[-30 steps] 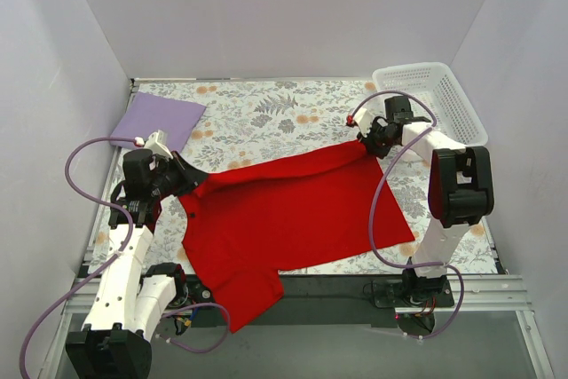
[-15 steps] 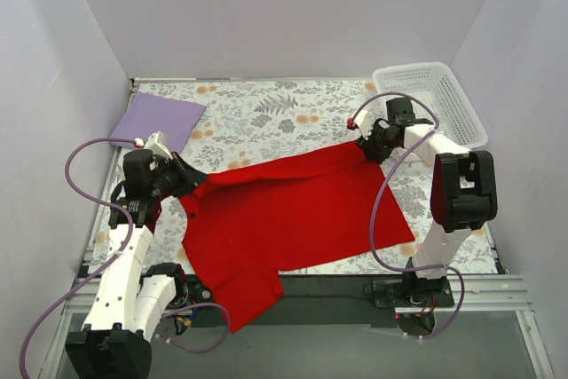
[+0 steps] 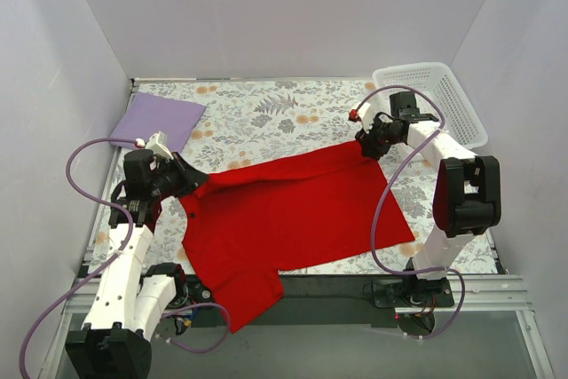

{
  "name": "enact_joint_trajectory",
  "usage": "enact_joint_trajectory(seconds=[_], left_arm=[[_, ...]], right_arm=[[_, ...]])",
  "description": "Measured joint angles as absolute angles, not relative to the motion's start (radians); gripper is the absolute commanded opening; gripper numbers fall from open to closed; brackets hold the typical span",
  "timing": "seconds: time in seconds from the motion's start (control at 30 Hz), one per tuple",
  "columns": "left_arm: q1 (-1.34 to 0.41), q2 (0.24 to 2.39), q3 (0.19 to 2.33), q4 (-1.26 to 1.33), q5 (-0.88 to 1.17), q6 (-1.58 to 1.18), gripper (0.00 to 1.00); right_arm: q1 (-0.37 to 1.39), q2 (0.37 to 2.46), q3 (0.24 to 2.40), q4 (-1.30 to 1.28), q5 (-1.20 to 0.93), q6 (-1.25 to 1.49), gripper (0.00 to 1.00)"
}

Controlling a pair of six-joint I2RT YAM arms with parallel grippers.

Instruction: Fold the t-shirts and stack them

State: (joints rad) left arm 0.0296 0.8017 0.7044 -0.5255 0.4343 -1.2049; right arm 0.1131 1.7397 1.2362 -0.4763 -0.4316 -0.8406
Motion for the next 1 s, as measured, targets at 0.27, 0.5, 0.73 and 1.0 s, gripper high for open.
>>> enact_joint_trajectory(seconds=[0.27, 0.5, 0.73, 1.0], left_arm=[[0.03, 0.808, 0.71, -0.574, 0.441, -1.219, 0.51], [0.03, 0.886, 0.804, -0.551, 0.471, -1.211, 0.52], [-0.054, 1.242, 0.858, -0.516, 0.499, -1.153, 0.5], [-0.161, 1.462, 0.92, -0.54, 0.382, -1.063, 0.49]], right_arm=[[0.113, 1.707, 1.227, -0.483, -0.475, -0.804, 0.49], [0.113, 1.614, 1.174, -0.501, -0.572, -0.741, 0.49], [0.113, 1.537, 1.056, -0.524, -0.687, -0.692, 0.49], [0.113, 1.523, 0.973, -0.528, -0.752, -0.677, 0.49]])
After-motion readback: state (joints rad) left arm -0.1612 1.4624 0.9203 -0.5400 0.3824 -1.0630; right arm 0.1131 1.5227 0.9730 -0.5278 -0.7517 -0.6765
